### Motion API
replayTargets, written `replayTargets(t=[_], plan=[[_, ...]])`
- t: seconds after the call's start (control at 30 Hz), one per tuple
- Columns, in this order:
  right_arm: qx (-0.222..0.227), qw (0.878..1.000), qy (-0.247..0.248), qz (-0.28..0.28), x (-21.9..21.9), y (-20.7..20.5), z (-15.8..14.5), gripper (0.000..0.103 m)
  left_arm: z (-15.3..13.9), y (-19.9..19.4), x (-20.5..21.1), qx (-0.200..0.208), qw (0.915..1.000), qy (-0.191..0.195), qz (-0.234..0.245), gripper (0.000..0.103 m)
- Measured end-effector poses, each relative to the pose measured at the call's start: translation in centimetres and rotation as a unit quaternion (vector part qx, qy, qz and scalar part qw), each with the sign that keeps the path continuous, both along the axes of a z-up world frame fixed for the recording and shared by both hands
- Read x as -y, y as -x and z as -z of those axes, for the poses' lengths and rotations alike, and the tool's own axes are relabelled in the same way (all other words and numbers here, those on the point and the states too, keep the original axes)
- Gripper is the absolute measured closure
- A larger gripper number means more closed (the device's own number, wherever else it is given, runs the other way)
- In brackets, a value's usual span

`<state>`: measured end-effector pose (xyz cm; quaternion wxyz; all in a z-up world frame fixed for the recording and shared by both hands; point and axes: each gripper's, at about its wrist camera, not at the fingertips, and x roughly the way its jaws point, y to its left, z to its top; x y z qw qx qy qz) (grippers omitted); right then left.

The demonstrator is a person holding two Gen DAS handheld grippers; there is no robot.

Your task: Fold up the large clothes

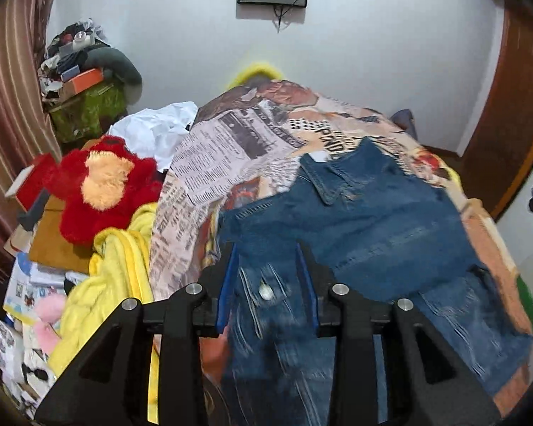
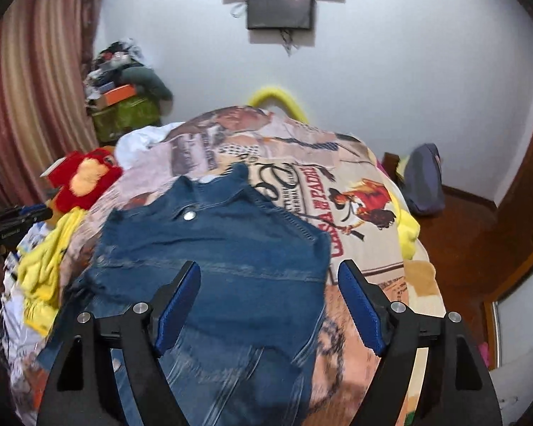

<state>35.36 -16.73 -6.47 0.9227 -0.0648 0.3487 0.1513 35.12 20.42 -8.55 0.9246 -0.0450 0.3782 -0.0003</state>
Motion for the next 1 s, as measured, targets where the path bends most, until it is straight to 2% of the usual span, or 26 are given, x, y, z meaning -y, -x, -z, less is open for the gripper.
replayTargets(t=[0.07, 0.13, 0.2, 0.3, 0.43, 0.57, 0.73, 0.87, 0.93, 1.0], plan=[[0.005, 1.0, 0.006, -0.007, -0.2, 2.1, 0.0, 0.022, -0.2, 2.0, 0.1, 0.003, 1.0, 0.002, 0.0, 0.061], [0.006, 1.0, 0.006, -0.008, -0.1, 4.1, 0.3, 0.013, -0.2, 4.0, 0.1, 0.008, 1.0, 0.0, -0.004, 0.045], [-0.001, 1.0, 0.002, -0.007, 0.1, 6.0, 1.0, 0.011, 0.2, 6.3, 0.1, 0.014, 0.9999, 0.001, -0.003, 0.02], [-0.024, 1.0, 0.003, 0.003, 0.8, 8.3, 2.5, 0.01, 1.6, 9.2, 0.1, 0.007, 0.9999, -0.005, -0.011, 0.007], [-0.058, 0.998, -0.005, 0.031, 2.2, 10.1, 5.0, 0.009, 4.6, 11.8, -0.4, -0.027, 0.9992, 0.006, -0.027, 0.007], [-0.112, 0.991, -0.047, 0.061, 4.4, 11.3, 7.7, 0.009, 8.6, 13.5, -1.1, -0.078, 0.9955, 0.034, -0.043, 0.007], [-0.182, 0.973, -0.108, 0.091, 6.7, 12.1, 10.8, 0.009, 13.9, 14.8, -1.5, -0.158, 0.9796, 0.107, -0.065, 0.007], [-0.215, 0.961, -0.139, 0.107, 7.5, 13.0, 13.1, 0.01, 16.0, 15.2, -0.8, -0.183, 0.9701, 0.144, -0.067, 0.007], [-0.23, 0.955, -0.154, 0.108, 7.6, 13.3, 14.1, 0.016, 16.9, 15.3, -0.3, -0.196, 0.9648, 0.164, -0.065, 0.007], [-0.239, 0.951, -0.164, 0.105, 7.5, 13.7, 14.9, 0.021, 17.2, 15.2, -0.1, -0.198, 0.9633, 0.168, -0.068, 0.008]])
